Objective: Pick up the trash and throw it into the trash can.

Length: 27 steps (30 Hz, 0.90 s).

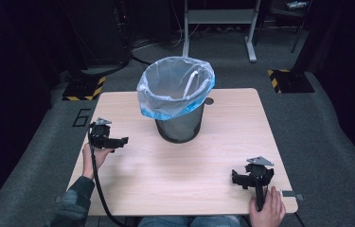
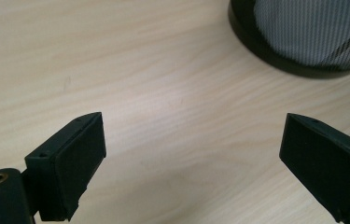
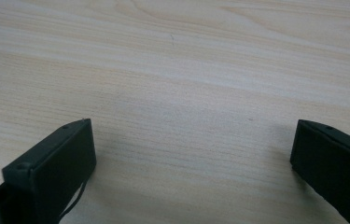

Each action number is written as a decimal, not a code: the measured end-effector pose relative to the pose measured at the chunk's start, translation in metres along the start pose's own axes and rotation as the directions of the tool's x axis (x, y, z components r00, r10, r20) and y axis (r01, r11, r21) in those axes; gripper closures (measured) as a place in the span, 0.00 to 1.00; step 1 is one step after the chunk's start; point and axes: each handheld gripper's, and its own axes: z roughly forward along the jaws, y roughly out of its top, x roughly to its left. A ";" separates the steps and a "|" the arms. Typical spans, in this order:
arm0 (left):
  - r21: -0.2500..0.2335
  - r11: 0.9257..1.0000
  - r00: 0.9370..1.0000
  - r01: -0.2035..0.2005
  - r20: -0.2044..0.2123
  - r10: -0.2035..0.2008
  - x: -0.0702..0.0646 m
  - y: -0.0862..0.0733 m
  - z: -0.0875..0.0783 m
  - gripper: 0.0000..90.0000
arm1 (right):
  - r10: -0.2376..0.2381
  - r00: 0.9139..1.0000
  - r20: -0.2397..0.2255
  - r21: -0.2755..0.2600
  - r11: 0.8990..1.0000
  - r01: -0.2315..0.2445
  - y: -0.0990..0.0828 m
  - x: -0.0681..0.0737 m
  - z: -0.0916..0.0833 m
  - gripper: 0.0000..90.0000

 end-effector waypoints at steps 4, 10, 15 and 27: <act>0.025 1.000 1.000 0.013 -0.009 -0.013 0.003 -0.017 0.006 0.07 | 0.000 1.000 0.000 0.000 1.000 0.000 0.000 0.000 0.000 0.00; 0.073 0.997 0.999 0.021 -0.037 -0.018 0.006 -0.046 0.017 0.05 | 0.000 1.000 0.000 0.001 1.000 0.000 0.000 0.000 0.000 0.00; 0.069 0.997 0.998 0.041 -0.041 -0.038 0.009 -0.063 0.023 0.04 | 0.000 1.000 0.000 0.000 1.000 0.000 0.000 0.000 0.000 0.00; -0.017 1.000 0.997 -0.011 -0.074 0.010 -0.001 -0.082 0.026 0.01 | 0.000 1.000 0.000 0.000 1.000 0.000 0.000 0.000 0.000 0.00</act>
